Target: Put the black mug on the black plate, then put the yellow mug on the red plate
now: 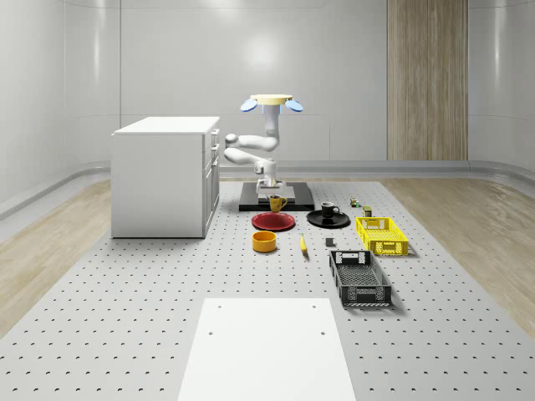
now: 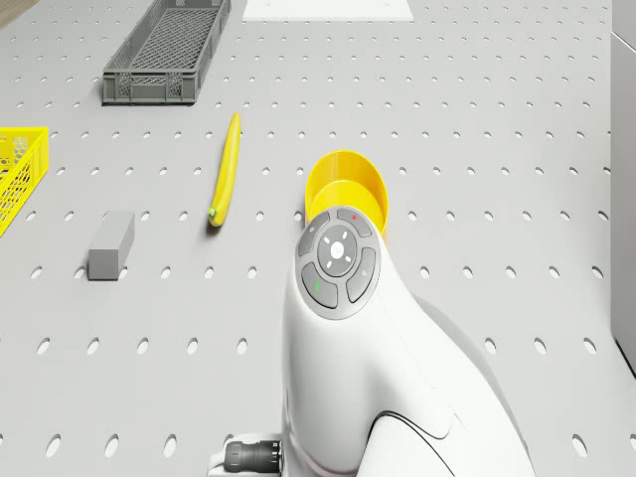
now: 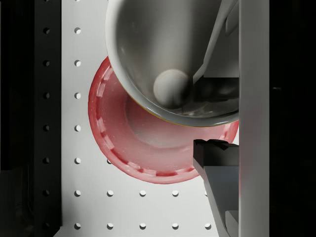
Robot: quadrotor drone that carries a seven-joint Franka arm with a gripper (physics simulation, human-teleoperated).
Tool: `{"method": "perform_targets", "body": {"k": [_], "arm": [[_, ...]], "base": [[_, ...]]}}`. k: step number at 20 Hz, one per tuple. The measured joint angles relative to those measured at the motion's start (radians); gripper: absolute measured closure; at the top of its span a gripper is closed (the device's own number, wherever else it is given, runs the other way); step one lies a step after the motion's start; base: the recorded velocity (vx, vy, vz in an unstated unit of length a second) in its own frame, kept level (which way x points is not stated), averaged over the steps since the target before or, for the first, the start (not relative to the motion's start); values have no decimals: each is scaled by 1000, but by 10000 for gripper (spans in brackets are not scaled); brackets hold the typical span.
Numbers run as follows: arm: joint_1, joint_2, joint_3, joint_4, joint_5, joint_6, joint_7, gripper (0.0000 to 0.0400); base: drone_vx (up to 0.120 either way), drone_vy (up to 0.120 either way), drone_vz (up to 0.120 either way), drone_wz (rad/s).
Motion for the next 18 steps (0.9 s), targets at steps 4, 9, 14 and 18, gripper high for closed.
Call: {"method": "perform_targets", "body": {"k": [4,9,14,18], "arm": [[-3,9,-35,17,-33,13,-6,290],[-11,23,-78,40,-75,27,-11,290],[6,30,-102,57,-96,39,-37,290],[15,36,-111,64,-106,41,-50,137]], "base": [[0,0,0,0],[0,0,0,0],[0,0,0,0],[0,0,0,0]]}}
